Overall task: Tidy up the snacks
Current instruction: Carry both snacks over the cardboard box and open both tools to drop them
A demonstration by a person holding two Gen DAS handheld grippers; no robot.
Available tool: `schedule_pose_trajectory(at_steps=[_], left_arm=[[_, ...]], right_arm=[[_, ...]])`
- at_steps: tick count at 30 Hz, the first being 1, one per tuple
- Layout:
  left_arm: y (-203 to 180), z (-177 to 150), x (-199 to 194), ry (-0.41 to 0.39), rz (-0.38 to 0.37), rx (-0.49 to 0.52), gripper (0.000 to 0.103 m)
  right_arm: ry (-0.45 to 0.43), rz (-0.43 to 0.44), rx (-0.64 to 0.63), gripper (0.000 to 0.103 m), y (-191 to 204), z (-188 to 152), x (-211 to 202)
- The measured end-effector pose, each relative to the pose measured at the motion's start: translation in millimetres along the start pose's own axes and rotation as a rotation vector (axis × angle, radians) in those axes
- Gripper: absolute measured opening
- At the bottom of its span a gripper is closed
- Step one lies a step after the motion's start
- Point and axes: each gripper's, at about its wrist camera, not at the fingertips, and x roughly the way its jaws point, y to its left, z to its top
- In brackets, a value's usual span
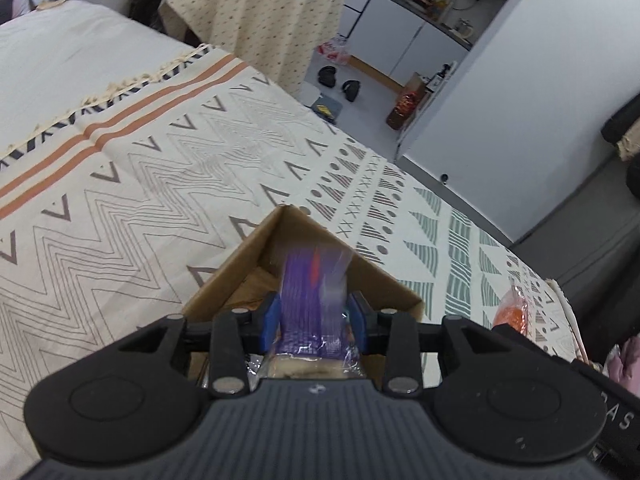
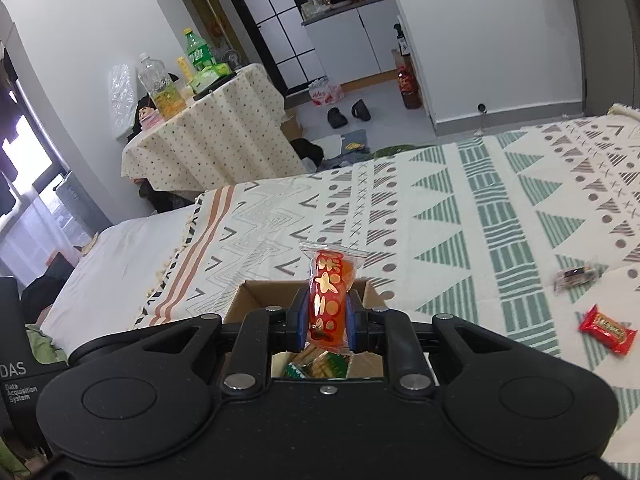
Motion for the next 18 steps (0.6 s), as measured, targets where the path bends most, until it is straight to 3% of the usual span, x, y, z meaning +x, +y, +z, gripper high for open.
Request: schedule_pose_trajectory(at_steps=[5,9,12,18], left_arm=[[6.4,1.4,8.0,0.024,0.018,-0.033,0.039],[7.1,1.4,6.7,0.013,0.039,-0.033,0.048],[2.7,0.0,4.8,0.003,0.063,-0.012,0.059],[-6.6,-4.2,2.2,-0.007,0.080,0.020,0.074]], right_arm=[[0.027,0.019,0.020,0.019,1.7,-2.2,6.1],[0.065,0.073,0.076,0.026,0.5,-4.8,8.4],[0.060,0.047,0.071,0.032,-3.0,-4.7,4.9],[0.059,-0.018,0.105,0.033,-29.8,-4.4,-7.9]])
